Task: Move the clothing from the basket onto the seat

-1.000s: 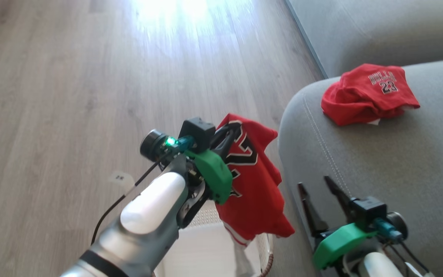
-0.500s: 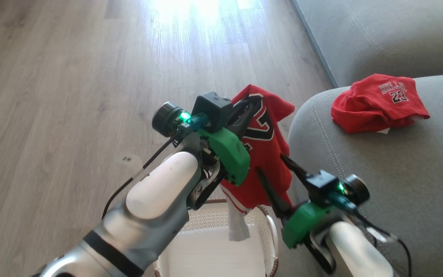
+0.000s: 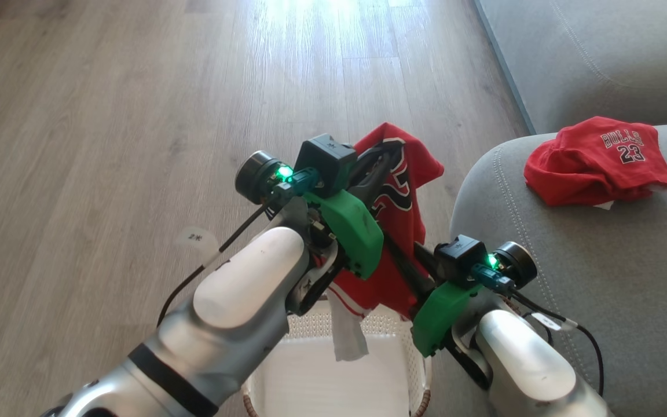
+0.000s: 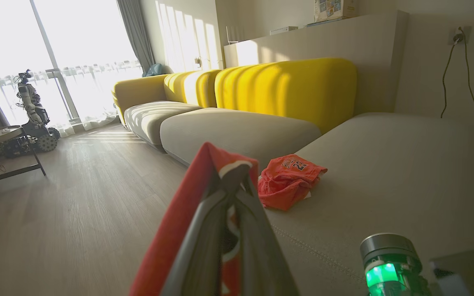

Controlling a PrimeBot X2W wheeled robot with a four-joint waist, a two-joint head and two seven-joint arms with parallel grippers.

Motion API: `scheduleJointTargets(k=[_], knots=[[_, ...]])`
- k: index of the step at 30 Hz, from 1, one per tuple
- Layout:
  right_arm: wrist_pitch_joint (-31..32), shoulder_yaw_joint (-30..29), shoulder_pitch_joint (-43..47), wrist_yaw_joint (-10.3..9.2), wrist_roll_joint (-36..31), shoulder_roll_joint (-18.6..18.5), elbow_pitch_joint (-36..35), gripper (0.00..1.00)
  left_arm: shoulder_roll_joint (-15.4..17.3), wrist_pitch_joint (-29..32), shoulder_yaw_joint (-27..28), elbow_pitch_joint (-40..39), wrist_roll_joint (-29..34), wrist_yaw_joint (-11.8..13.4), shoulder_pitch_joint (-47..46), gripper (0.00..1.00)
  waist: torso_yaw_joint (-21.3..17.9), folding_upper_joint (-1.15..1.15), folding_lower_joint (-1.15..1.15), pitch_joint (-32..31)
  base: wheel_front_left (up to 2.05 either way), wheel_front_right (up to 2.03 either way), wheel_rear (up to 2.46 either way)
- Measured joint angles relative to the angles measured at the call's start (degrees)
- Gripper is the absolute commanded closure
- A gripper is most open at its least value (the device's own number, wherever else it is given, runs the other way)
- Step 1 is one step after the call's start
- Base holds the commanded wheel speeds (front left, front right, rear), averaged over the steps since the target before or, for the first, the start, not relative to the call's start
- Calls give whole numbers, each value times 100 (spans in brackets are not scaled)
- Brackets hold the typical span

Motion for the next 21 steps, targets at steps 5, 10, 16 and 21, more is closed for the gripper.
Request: scheduleJointTargets(k=[5, 10, 16, 21], knots=[[0, -46, -2, 0, 38, -1, 10, 100, 32, -59, 18, 123, -1, 64, 3, 100, 15, 0, 0, 32, 0, 0, 0], [0, -435, -2, 0, -1, -2, 10, 100, 81, -233, 53, 153, -60, 109, 75, 5, -31, 0, 0, 75, 0, 0, 0], [0, -1015, -2, 0, -249, -13, -52, 100, 202, -319, 58, 267, -151, 104, 298, 0, -180, 0, 0, 133, 0, 0, 0], [0, -1552, -1, 0, -427, -141, -222, 100, 221, -461, 14, 289, -151, 107, 502, 0, -353, 0, 0, 184, 0, 0, 0]])
